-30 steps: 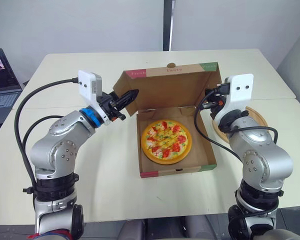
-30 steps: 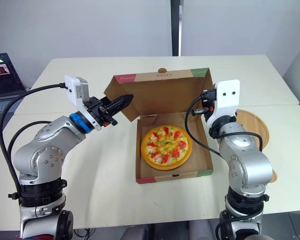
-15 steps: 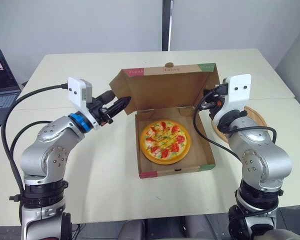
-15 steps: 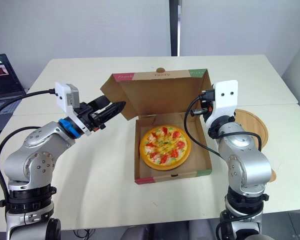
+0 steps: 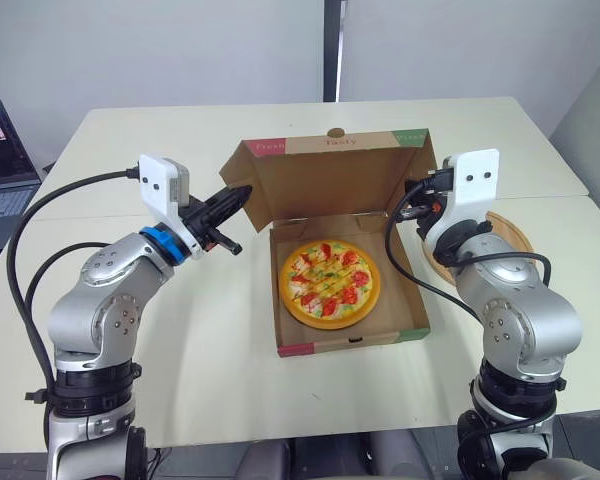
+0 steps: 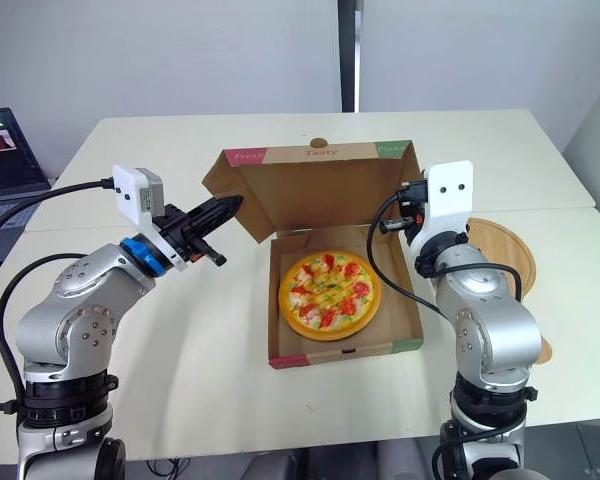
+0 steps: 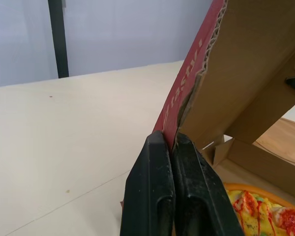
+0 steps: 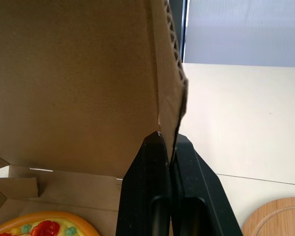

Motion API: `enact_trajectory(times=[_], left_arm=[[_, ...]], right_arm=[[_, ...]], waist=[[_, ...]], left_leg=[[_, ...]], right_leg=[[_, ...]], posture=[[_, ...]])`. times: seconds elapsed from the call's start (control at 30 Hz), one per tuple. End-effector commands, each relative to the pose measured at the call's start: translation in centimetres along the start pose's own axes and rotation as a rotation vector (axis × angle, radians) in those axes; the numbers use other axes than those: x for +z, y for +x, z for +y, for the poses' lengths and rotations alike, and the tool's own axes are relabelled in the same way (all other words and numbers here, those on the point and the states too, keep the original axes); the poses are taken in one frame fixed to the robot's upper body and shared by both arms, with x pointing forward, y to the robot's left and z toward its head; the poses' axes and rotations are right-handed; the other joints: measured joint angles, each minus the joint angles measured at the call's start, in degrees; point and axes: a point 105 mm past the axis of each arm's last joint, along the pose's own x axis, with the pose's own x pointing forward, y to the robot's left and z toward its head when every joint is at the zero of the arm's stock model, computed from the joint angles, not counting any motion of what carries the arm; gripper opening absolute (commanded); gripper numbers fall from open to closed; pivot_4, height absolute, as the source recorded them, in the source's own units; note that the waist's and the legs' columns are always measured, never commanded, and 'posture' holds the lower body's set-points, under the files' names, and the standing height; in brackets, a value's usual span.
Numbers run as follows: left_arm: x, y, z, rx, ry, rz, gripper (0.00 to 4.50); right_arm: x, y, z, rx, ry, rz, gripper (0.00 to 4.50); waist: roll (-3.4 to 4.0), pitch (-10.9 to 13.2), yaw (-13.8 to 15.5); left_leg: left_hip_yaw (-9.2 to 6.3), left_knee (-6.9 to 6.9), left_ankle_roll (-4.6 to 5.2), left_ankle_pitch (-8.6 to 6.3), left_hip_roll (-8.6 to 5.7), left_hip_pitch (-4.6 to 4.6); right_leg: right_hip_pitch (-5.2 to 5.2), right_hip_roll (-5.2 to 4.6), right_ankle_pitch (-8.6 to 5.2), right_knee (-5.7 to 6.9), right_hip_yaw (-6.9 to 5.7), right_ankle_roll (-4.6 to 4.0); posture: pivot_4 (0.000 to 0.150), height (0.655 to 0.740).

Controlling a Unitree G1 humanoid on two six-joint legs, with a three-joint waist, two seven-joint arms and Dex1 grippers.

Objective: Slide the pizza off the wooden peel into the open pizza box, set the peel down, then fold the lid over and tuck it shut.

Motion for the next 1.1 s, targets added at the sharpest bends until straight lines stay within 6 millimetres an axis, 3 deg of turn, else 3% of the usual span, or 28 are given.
enact_trajectory(times=[0.03, 0.37, 0.53, 0.9, 1.1], left_arm=[[1.7, 0.4, -1.7, -0.024, 0.001, -0.051, 0.01], [2.4, 2.2, -3.3, -0.055, -0.128, -0.048, 0.01], [2.4, 3.5, -2.2, -0.031, -0.152, -0.059, 0.01], [1.7, 6.8, -3.2, -0.116, -0.194, -0.066, 0.01], [1.7, 7.0, -4.0, -0.145, -0.258, -0.062, 0.01]], right_arm=[[1.2, 0.1, 1.4, 0.071, -0.002, -0.047, 0.00], [2.4, 1.0, 1.4, 0.119, -0.036, -0.059, 0.00], [2.6, 1.4, 1.2, 0.131, -0.062, -0.054, 0.00], [3.1, 1.9, -0.2, 0.033, -0.089, -0.067, 0.00], [3.0, 1.5, -0.4, 0.031, -0.082, -0.061, 0.00]], waist=[[0.00, 0.0, 0.0], [-0.01, 0.0, 0.1], [-0.01, 0.0, 0.3], [-0.01, 0.0, 0.4], [-0.01, 0.0, 0.4]], left_leg=[[-0.01, 0.00, 0.00, 0.00, 0.00, 0.00], [0.01, 0.02, 0.00, 0.01, -0.02, -0.01], [0.01, 0.02, -0.01, 0.02, -0.02, -0.01], [0.00, 0.02, -0.03, 0.04, -0.04, -0.03], [0.00, 0.03, -0.04, 0.04, -0.05, -0.04]], right_leg=[[0.00, 0.00, 0.00, 0.00, -0.01, 0.00], [0.01, 0.00, 0.00, 0.00, 0.00, 0.00], [0.01, 0.00, 0.01, 0.01, -0.02, -0.01], [0.01, -0.02, 0.02, -0.02, -0.03, -0.03], [0.01, -0.03, 0.02, -0.02, -0.02, -0.02]], posture=[[0.150, 0.7400], [0.150, 0.7400], [0.150, 0.7400], [0.150, 0.7400], [0.150, 0.7400]])
